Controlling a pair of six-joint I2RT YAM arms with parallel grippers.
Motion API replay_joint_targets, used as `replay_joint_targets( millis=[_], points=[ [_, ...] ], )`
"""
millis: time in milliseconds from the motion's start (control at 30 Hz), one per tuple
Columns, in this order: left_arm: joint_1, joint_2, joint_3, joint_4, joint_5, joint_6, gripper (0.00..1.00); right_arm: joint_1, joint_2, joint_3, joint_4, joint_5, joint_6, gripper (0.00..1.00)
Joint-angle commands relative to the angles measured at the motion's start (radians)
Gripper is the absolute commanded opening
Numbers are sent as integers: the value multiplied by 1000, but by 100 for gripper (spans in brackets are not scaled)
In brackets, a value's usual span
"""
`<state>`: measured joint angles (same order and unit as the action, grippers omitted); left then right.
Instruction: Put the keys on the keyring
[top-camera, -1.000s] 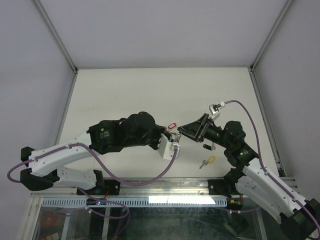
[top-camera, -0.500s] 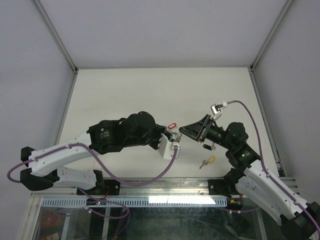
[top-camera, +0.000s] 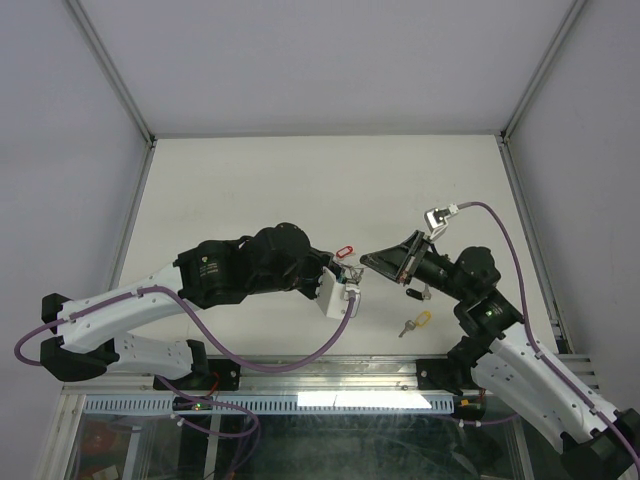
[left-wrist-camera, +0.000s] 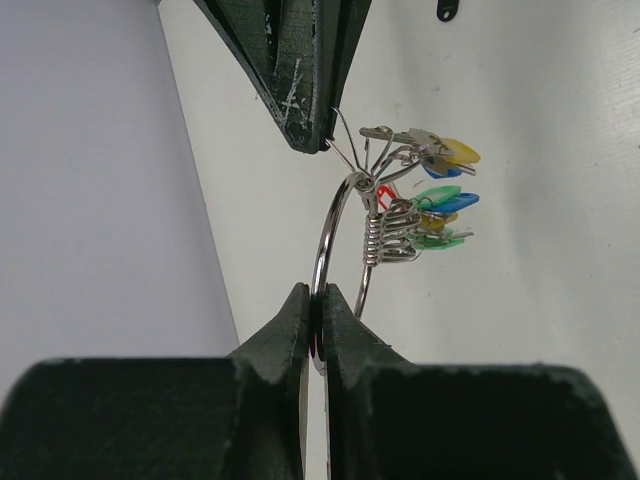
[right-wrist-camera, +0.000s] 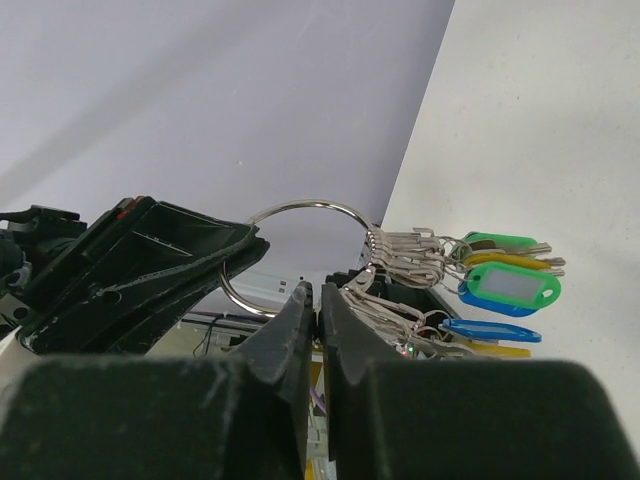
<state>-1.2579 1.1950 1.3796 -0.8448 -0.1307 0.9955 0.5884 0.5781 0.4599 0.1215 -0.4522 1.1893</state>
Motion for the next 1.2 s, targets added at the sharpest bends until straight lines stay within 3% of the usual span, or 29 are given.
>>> replay_joint_targets(
  millis=[0, 333, 467, 667, 767, 967, 1167],
  points=[
    [-11, -13, 51, 69, -14, 0, 0, -4, -15, 18, 34, 4, 5, 2],
    [-11, -8, 47, 87, 21, -87, 1, -4, -18, 97, -120, 70, -103, 0],
    [-11, -51, -37, 174, 87, -145, 18, -4, 23, 201, -221, 87, -226, 0],
    [-12, -126, -204, 345, 134, -239, 29, -3, 96, 347, -360, 122, -382, 0],
    [-11, -176, -299, 461, 117, -300, 35, -4, 139, 421, -447, 151, -471, 0],
    [-11, -266, -502, 825, -27, -497, 58, -4, 219, 545, -573, 229, -631, 0],
    [-11, -249, -617, 1133, -150, -581, 67, -4, 295, 671, -666, 282, -724, 0]
  ],
)
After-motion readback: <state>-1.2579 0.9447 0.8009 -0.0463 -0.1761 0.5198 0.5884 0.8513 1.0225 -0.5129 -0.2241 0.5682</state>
